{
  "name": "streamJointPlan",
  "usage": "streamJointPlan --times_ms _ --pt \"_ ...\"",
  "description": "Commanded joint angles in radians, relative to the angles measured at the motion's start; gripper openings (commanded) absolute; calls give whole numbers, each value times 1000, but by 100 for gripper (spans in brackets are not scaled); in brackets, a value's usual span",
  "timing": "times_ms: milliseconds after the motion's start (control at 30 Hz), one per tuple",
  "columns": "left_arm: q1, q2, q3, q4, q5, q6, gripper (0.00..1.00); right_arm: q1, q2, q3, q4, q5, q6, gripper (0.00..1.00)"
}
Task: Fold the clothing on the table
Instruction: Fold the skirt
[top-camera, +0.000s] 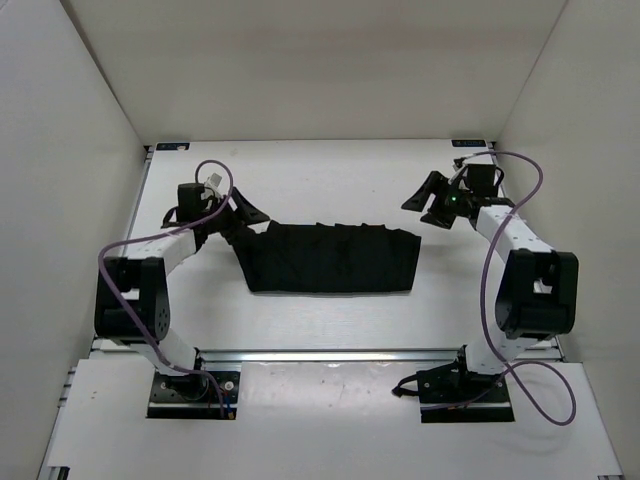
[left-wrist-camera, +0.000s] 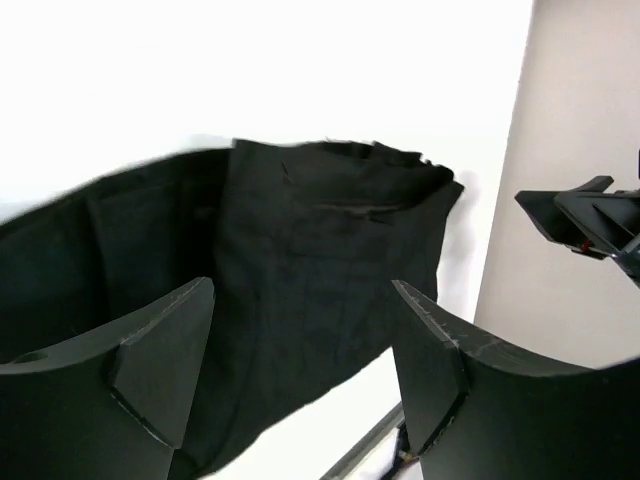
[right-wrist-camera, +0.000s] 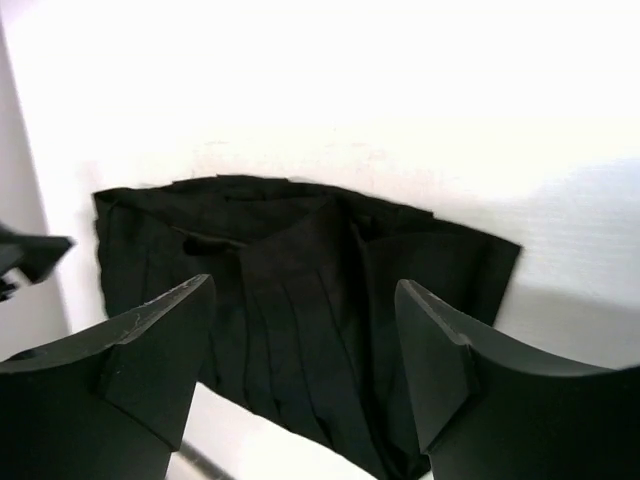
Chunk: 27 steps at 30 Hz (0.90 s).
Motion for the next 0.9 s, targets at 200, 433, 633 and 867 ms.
streamJointPlan --times_ms 200,433,633,867 --pt "6 -439 -317 -176 -111 97 83 37 -306 -313 -137 157 -48 71" --pt "-43 -581 -475 -230 -289 94 86 60 -422 -518 -88 148 7 75" --pt "-86 -521 -525 -120 -330 39 85 98 -415 -583 -33 126 47 74" --pt "-140 -407 -523 26 -336 -44 73 118 -380 -623 11 131 66 69"
